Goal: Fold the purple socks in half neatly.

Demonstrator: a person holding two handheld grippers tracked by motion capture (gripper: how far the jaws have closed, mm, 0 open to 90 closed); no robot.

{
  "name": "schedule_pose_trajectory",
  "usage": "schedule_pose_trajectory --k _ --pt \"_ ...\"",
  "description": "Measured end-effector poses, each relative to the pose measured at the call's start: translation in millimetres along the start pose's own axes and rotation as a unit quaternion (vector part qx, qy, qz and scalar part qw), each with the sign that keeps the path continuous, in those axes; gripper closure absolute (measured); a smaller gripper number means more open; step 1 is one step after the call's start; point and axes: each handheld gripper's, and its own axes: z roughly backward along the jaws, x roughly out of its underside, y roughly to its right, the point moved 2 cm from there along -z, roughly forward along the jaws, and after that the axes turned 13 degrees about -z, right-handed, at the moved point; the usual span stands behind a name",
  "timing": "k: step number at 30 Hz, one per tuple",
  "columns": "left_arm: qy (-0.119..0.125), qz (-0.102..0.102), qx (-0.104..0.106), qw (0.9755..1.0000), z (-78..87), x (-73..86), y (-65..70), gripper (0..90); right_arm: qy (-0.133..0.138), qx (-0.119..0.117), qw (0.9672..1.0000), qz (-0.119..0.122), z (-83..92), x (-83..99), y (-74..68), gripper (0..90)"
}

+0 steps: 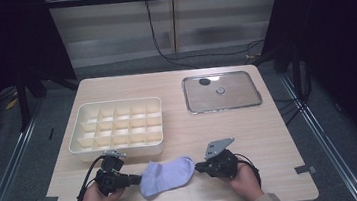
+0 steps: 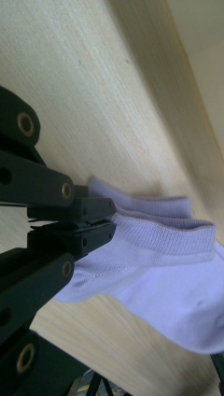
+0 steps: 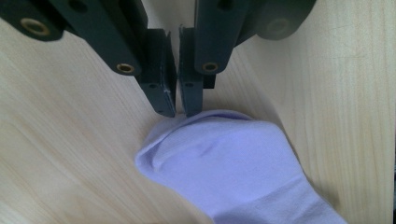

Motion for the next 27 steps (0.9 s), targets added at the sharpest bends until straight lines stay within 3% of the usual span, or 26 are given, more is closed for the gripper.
schedule_pose_trajectory --k 3,6,7,9,10,11,14,17,18,19,22,27 --pt "-0.006 0.015 0.001 0.9999 -1.6 2.8 -2.7 87.3 -0.001 -0.002 1.0000 0.002 -0.1 0.2 0.4 84.9" --pt "-0.003 0.013 0.002 0.9999 -4.4 3.7 -3.1 85.6 -0.003 -0.001 1.0000 0.002 -0.3 0.3 0.5 84.6" --pt "-0.003 0.008 -0.007 0.9999 -5.5 3.1 -2.7 79.9 -0.003 -0.002 1.0000 0.000 -0.7 0.4 0.1 84.6" --pt "-0.009 0.001 -0.004 0.9999 -7.3 2.2 -1.5 65.7 -0.003 0.000 1.0000 0.000 -0.7 0.4 -0.1 84.5" --pt "-0.009 0.001 -0.004 0.9999 -7.3 2.2 -1.5 64.4 -0.002 -0.002 1.0000 0.000 -1.0 0.4 -0.2 84.3" --pt "-0.016 -0.005 -0.023 0.9996 -9.9 2.0 0.0 60.7 -0.004 0.000 1.0000 0.001 -0.8 0.4 -0.3 84.3" --pt "-0.022 -0.007 -0.031 0.9992 -14.4 2.3 0.5 55.8 -0.003 -0.002 1.0000 0.000 -1.4 0.5 -0.5 84.1" --pt "-0.025 -0.014 -0.043 0.9987 -16.0 0.9 3.4 58.2 -0.004 0.000 1.0000 0.003 -1.6 0.5 -0.5 83.8" --pt "-0.022 -0.011 -0.055 0.9982 -17.4 0.5 6.2 59.8 -0.004 0.000 1.0000 0.004 -1.9 0.6 -0.5 83.7" --pt "-0.027 -0.023 -0.068 0.9971 -18.5 -0.3 9.4 61.9 -0.004 0.000 1.0000 0.005 -2.3 0.6 -0.5 83.7" --pt "-0.052 -0.092 -0.117 0.9875 -24.9 -4.0 23.9 66.4 -0.006 0.002 1.0000 0.006 -3.4 0.5 -1.2 83.6" --pt "-0.055 -0.098 -0.101 0.9886 -26.7 -5.1 27.4 78.0 -0.003 0.004 1.0000 0.005 -2.0 -0.1 -1.4 83.6"
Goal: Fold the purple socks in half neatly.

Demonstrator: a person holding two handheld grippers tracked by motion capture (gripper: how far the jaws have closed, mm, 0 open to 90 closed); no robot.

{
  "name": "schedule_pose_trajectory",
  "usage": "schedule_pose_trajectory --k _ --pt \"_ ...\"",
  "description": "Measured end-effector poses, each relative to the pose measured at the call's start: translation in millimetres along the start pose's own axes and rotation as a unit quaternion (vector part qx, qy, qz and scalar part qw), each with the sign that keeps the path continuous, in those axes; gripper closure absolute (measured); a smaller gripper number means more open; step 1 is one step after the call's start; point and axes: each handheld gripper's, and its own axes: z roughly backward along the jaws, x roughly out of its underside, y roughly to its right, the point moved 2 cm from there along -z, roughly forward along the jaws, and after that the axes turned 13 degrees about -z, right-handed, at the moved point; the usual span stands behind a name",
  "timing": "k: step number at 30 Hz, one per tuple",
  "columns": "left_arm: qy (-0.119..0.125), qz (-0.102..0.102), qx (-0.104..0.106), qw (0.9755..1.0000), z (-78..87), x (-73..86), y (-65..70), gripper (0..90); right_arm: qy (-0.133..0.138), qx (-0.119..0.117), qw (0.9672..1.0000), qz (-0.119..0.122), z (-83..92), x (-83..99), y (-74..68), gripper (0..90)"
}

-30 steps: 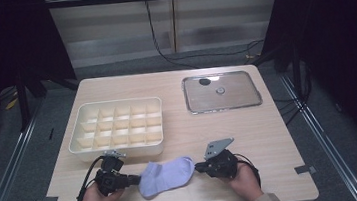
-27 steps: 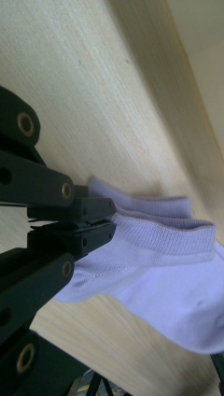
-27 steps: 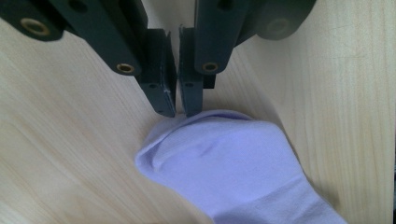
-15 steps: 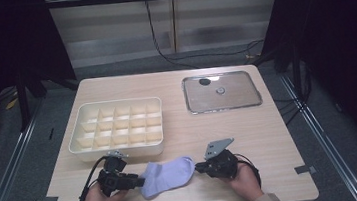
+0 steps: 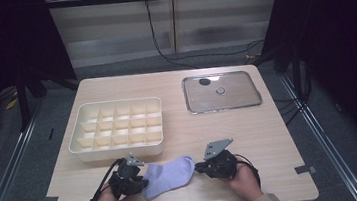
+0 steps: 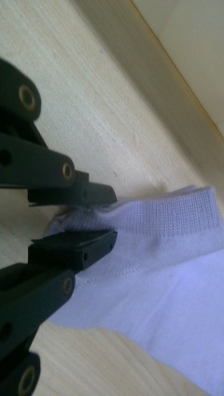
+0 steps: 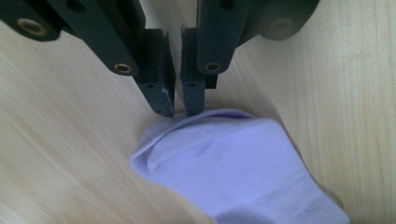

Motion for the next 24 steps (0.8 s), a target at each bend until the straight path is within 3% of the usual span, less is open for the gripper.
schedule_pose_trajectory --k 3,6,7,8,9,10,12,14,15,18,24 --pt "-0.005 -0.004 0.003 1.0000 0.4 -0.5 -0.2 80.9 0.002 0.004 1.0000 0.000 1.6 0.1 1.5 83.6" --pt "-0.002 0.006 0.014 0.9999 0.0 -0.4 -2.3 82.0 0.005 0.004 1.0000 -0.004 2.7 -0.3 2.1 83.6" --pt "0.003 0.024 0.035 0.9991 0.3 1.2 -6.4 82.1 0.008 0.005 1.0000 -0.002 3.2 -0.6 2.6 83.6" --pt "0.005 0.029 0.047 0.9985 0.3 1.9 -8.2 82.1 0.008 0.006 0.9999 -0.004 3.8 -0.8 2.5 83.7" --pt "0.005 0.029 0.047 0.9985 0.3 1.9 -8.2 82.1 0.010 0.003 0.9999 -0.003 4.0 -1.1 3.1 83.9" --pt "0.017 0.048 0.075 0.9959 -0.1 3.6 -11.7 82.1 0.015 0.007 0.9999 -0.005 4.8 -1.4 4.4 84.3" --pt "0.024 0.051 0.092 0.9942 2.0 3.1 -14.0 82.1 0.014 0.005 0.9999 -0.008 5.8 -1.1 5.7 86.8" --pt "0.028 0.049 0.095 0.9939 4.3 2.3 -15.6 82.1 0.016 0.004 0.9998 -0.008 6.7 -1.5 7.2 88.6" --pt "0.041 0.056 0.104 0.9921 10.6 1.1 -19.6 82.0 0.018 0.004 0.9998 -0.011 8.0 -2.0 7.6 89.4" --pt "0.052 0.069 0.105 0.9907 17.2 0.9 -22.7 82.1 0.027 0.002 0.9995 -0.015 8.9 -3.8 9.1 90.0" --pt "0.055 0.066 0.118 0.9893 23.1 -0.7 -25.7 82.1 0.027 0.011 0.9992 -0.027 5.7 -6.8 9.4 90.0"
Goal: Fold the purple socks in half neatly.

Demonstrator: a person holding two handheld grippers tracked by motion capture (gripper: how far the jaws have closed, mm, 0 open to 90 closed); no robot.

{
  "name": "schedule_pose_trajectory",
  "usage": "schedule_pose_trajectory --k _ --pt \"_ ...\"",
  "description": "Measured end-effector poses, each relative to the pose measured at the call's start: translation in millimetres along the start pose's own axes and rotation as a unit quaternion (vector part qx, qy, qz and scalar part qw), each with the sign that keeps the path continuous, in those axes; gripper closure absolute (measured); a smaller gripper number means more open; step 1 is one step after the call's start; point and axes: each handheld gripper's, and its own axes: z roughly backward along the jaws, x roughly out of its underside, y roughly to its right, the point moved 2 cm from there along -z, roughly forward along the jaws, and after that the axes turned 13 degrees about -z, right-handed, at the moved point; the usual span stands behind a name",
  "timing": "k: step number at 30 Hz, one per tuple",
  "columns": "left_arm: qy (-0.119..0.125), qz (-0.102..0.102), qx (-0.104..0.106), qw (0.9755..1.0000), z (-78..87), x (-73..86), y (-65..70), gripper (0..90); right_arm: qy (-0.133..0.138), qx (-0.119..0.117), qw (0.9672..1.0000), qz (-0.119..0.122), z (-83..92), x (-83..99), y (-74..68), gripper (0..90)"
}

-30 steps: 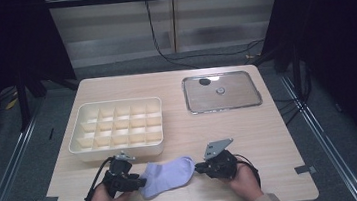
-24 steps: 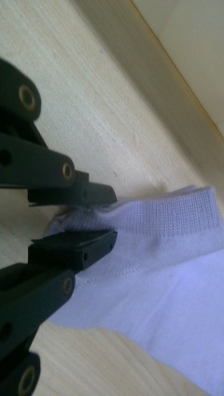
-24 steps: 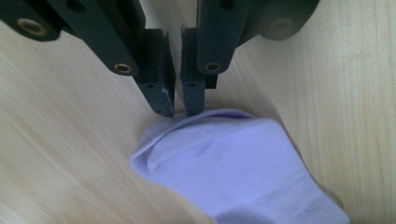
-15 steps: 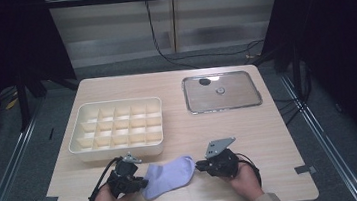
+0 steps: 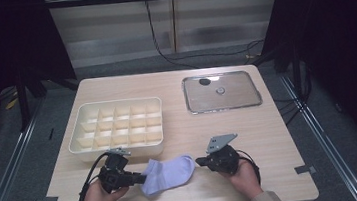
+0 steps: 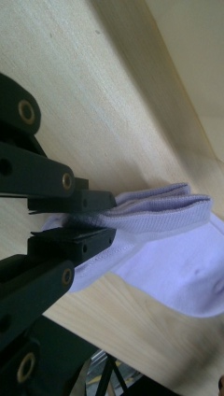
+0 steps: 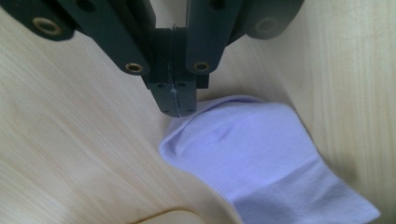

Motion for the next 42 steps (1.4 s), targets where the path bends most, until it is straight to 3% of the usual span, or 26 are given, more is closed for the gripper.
schedule_pose_trajectory --k 7,9,10,13,16,27,30,31,32,42 --pt "-0.007 -0.002 0.014 0.9999 -1.3 -3.3 0.2 82.1 0.003 -0.002 1.0000 -0.001 -5.3 -3.6 -3.9 90.0" --pt "-0.001 0.007 0.015 0.9999 -1.3 -4.9 1.9 82.1 0.008 0.007 0.9999 0.000 -5.8 -5.5 -5.2 90.0" --pt "-0.007 -0.003 0.018 0.9998 -0.3 -5.4 1.2 82.1 0.013 0.012 0.9999 0.001 -6.1 -6.4 -5.3 90.0" --pt "-0.005 -0.004 0.022 0.9997 -0.4 -7.3 3.1 82.0 0.020 0.026 0.9995 0.003 -4.3 -9.4 -4.4 90.0" --pt "-0.006 -0.007 0.027 0.9996 -0.1 -8.4 3.4 82.0 0.023 0.025 0.9994 -0.002 -3.9 -11.6 -3.3 90.0" --pt "0.006 0.002 0.029 0.9996 5.0 -17.8 6.6 81.9 -0.005 0.001 1.0000 0.006 -13.3 -9.8 -10.3 90.0" --pt "-0.003 -0.011 0.036 0.9993 8.0 -22.9 7.8 81.9 -0.010 -0.006 0.9999 0.010 -15.3 -9.3 -12.4 90.0" --pt "0.002 -0.004 0.037 0.9993 7.6 -24.3 9.6 81.8 -0.012 -0.007 0.9998 0.011 -15.9 -9.3 -13.8 90.0" --pt "-0.005 -0.011 0.037 0.9992 8.3 -25.0 8.9 81.8 -0.011 -0.009 0.9998 0.010 -16.9 -9.4 -14.9 90.0" --pt "-0.013 -0.005 0.043 0.9990 6.0 -31.6 9.4 81.8 -0.023 -0.021 0.9993 0.021 -21.9 -9.2 -22.8 90.0"
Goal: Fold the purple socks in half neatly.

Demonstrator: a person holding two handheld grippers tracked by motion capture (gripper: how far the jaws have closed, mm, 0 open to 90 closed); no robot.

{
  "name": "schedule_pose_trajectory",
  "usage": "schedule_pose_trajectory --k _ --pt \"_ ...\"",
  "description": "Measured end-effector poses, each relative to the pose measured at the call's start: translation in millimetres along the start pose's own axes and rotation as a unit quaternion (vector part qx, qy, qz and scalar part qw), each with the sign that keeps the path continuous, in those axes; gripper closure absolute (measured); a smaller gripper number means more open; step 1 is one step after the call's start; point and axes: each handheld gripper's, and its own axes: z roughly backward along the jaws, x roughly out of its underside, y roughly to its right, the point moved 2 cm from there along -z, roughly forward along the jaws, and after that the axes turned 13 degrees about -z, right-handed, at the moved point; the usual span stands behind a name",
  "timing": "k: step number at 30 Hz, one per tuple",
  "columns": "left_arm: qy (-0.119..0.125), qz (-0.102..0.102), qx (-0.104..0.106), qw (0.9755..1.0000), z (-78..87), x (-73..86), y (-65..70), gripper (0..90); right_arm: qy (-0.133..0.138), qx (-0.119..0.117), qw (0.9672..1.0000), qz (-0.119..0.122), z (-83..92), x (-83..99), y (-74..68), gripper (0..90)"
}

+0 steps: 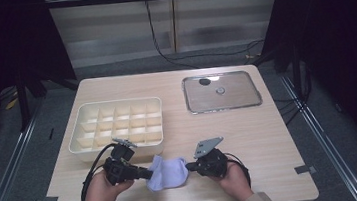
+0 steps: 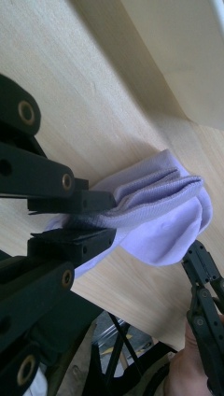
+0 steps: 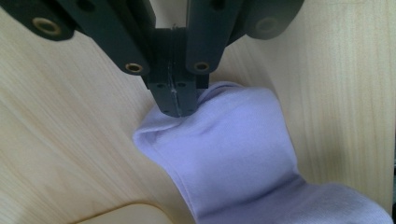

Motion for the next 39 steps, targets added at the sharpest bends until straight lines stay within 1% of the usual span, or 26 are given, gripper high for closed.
schedule_pose_trajectory --k 3,8,10,11,14,20,22,24,26,27,30,33,35,37,39 --pt "0.000 0.003 -0.001 1.0000 -0.6 -2.6 1.0 81.8 -0.001 -0.003 1.0000 0.006 -1.2 -0.1 -0.5 90.0" --pt "-0.005 0.001 0.001 1.0000 -1.2 -5.9 1.6 81.8 -0.002 -0.006 1.0000 0.005 -1.8 -0.2 -1.3 90.0" --pt "-0.003 0.004 0.002 1.0000 -1.7 -6.9 1.9 81.8 -0.004 -0.006 1.0000 0.003 -1.7 0.0 -1.7 90.0" --pt "-0.006 0.005 0.001 1.0000 -1.6 -7.3 2.0 81.8 -0.005 -0.007 1.0000 0.002 -1.8 0.0 -1.8 90.0" --pt "-0.007 0.004 0.003 1.0000 -2.4 -10.2 2.6 81.8 -0.004 -0.007 0.9999 0.007 -1.9 -0.5 -1.6 90.0" --pt "-0.008 0.005 0.006 0.9999 -5.3 -15.8 4.4 81.8 -0.006 -0.008 0.9999 0.008 -2.2 -0.5 -1.5 90.0" --pt "-0.016 -0.001 0.005 0.9999 -8.0 -18.1 4.4 81.8 -0.005 -0.009 0.9999 0.009 -2.5 -0.6 -1.8 90.0" --pt "-0.020 0.001 0.003 0.9998 -10.3 -19.1 4.7 81.8 -0.004 -0.010 0.9999 0.008 -2.5 -0.7 -2.1 90.0" --pt "-0.021 -0.001 0.005 0.9998 -11.1 -19.7 4.6 81.8 -0.004 -0.010 0.9999 0.008 -2.7 -0.7 -2.6 90.0" --pt "-0.022 0.002 0.004 0.9997 -11.5 -20.4 5.2 81.8 -0.005 -0.010 0.9999 0.008 -2.5 -0.7 -2.5 90.0" --pt "-0.025 0.000 0.003 0.9997 -11.7 -21.1 5.2 81.8 -0.007 -0.009 0.9999 0.010 -2.7 -0.3 -2.1 90.0" --pt "-0.028 -0.001 0.003 0.9996 -11.8 -21.4 5.7 81.8 -0.005 -0.006 1.0000 0.004 0.4 -0.1 0.2 90.0" --pt "-0.026 0.003 0.002 0.9997 -11.4 -20.3 5.3 81.8 0.002 -0.003 1.0000 0.001 3.6 -0.3 3.1 90.0" --pt "-0.028 0.001 0.001 0.9996 -10.6 -19.3 4.5 81.8 0.010 -0.006 0.9999 -0.007 6.9 -0.1 6.0 90.0" --pt "-0.029 0.003 -0.001 0.9996 -10.2 -18.9 4.4 81.8 0.018 0.001 0.9997 -0.015 10.8 -0.4 11.0 90.0"
